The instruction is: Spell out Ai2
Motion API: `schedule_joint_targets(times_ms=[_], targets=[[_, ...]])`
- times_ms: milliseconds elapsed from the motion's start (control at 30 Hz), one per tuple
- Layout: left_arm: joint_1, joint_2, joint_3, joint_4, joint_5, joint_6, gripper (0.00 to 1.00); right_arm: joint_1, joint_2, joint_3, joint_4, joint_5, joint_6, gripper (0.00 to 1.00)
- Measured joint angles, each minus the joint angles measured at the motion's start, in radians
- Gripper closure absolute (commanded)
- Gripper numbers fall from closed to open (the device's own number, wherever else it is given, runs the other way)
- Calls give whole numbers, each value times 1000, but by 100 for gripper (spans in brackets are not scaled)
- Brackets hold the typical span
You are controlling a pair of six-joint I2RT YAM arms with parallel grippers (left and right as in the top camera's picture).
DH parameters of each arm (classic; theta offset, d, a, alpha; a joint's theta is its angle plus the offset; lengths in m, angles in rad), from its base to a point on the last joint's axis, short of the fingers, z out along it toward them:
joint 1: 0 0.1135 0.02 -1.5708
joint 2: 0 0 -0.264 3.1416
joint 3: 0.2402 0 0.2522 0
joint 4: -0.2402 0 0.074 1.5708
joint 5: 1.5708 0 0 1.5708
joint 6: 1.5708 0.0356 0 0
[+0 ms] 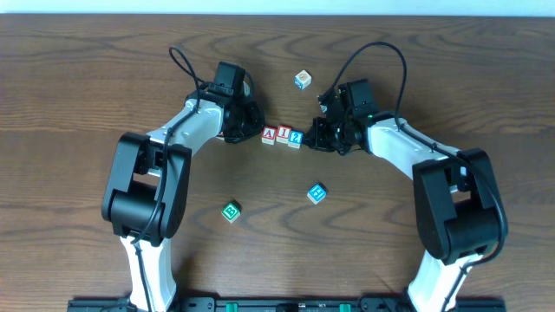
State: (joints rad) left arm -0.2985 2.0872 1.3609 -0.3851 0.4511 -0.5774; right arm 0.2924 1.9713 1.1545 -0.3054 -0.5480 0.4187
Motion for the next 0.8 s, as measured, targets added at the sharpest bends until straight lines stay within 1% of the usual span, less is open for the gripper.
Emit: schedule_joint_targets(times_ms=[800], targets=[[-18, 0, 0, 20, 2, -48, 94, 0, 0, 0, 6, 27, 0, 99]])
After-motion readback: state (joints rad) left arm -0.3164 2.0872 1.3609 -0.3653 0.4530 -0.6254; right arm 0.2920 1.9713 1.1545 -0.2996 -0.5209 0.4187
